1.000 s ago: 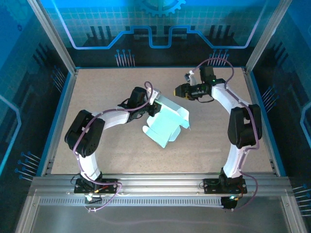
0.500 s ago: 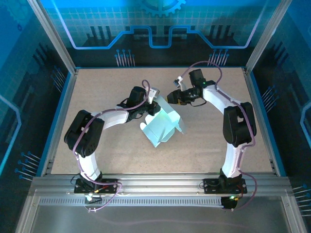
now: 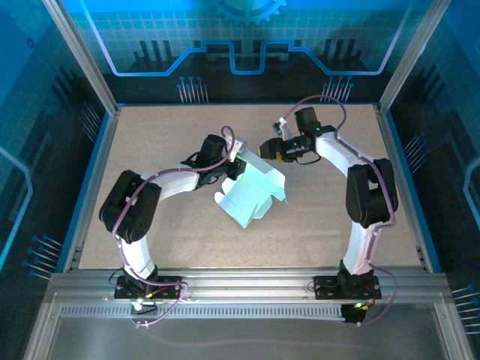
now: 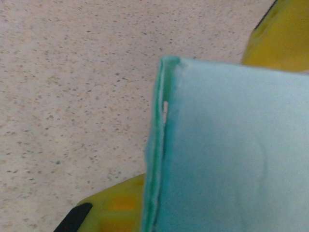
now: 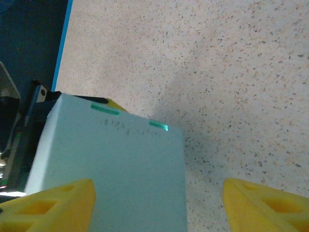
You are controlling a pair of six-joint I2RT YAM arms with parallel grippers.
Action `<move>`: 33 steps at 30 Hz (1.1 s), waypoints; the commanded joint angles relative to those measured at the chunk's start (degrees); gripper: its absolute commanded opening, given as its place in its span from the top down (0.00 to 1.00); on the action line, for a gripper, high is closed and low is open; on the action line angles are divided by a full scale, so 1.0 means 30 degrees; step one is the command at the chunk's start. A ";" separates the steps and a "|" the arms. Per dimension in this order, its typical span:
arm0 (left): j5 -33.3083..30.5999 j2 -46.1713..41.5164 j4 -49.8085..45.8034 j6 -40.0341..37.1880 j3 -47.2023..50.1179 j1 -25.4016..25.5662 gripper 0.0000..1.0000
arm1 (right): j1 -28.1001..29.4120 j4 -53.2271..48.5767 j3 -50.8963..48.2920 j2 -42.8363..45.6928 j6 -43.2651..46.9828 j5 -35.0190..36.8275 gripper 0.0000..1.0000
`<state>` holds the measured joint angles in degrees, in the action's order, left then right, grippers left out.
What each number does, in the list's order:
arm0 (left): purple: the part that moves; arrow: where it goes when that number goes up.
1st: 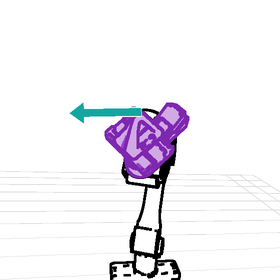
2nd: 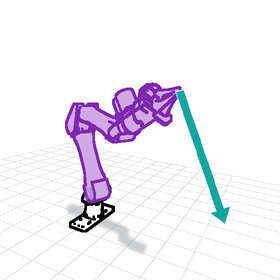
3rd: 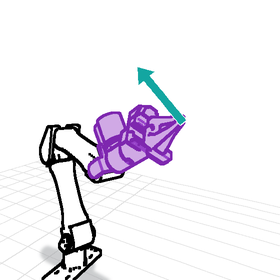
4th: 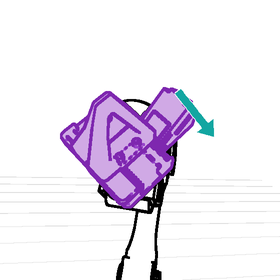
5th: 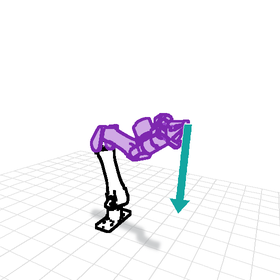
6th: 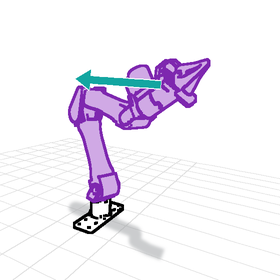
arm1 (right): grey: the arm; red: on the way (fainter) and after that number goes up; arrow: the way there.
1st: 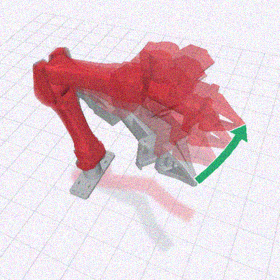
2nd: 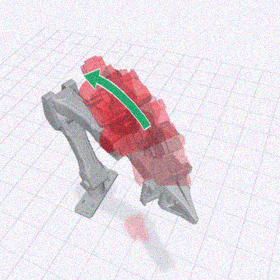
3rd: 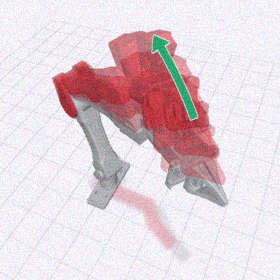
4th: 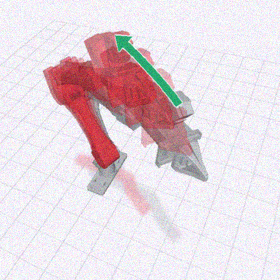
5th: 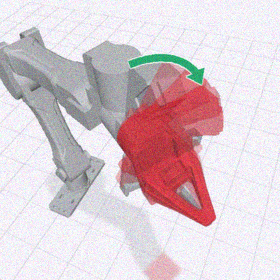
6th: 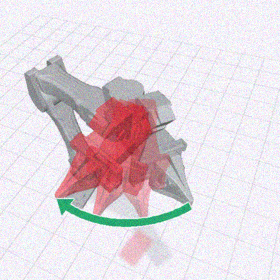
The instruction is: Fold the paper box
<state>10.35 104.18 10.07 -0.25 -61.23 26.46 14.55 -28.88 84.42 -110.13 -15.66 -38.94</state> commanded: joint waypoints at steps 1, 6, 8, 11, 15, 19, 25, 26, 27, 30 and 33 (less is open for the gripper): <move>-0.2326 -0.0511 -0.0768 -0.1502 0.0781 0.0200 0.97 | 0.0114 -0.0377 -0.0004 0.1112 -0.0217 -0.0568 0.27; -0.4255 -0.0768 -0.0062 -0.2290 0.1765 0.0814 0.97 | 0.0655 -0.0045 0.0211 0.0815 -0.0542 -0.0762 0.26; -0.4462 -0.0637 0.0121 -0.2204 0.1957 0.0945 0.97 | 0.0943 0.0140 0.0334 0.0552 -0.0772 -0.0832 0.26; -0.4754 -0.0587 0.0701 -0.1863 0.2341 0.1073 0.97 | 0.1284 0.0424 0.0367 0.0051 -0.1150 -0.1109 0.26; -0.4697 -0.0494 0.1324 -0.1314 0.2766 0.1061 0.97 | 0.1702 0.0843 0.0152 -0.0536 -0.1349 -0.1490 0.32; -0.4664 -0.0170 0.1738 -0.0922 0.2918 0.1080 0.96 | 0.1830 0.1844 -0.0581 -0.0737 -0.1848 -0.2183 0.37; -0.4561 0.0170 0.2002 -0.0360 0.2921 0.1040 0.88 | 0.1787 0.2641 -0.1740 -0.0332 -0.1922 -0.2035 0.39; -0.4536 0.0202 0.2004 -0.0261 0.2906 0.1032 0.85 | 0.1765 0.2633 -0.2009 -0.0266 -0.1795 -0.1908 0.39; -0.4480 0.0209 0.2064 -0.0157 0.2948 0.1041 0.84 | 0.1718 0.2582 -0.2235 -0.0199 -0.1657 -0.1729 0.39; -0.4126 0.0140 0.2557 0.0188 0.3194 0.1034 0.82 | 0.1659 0.2276 -0.2544 -0.0398 -0.1396 -0.1496 0.40; -0.4161 0.0245 0.2751 0.0314 0.3267 0.1042 0.77 | 0.1655 0.2020 -0.2541 -0.0691 -0.1229 -0.1467 0.41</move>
<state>-3.14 104.20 15.90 -0.86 -52.49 29.43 19.55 -22.44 77.12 -111.39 -20.71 -43.53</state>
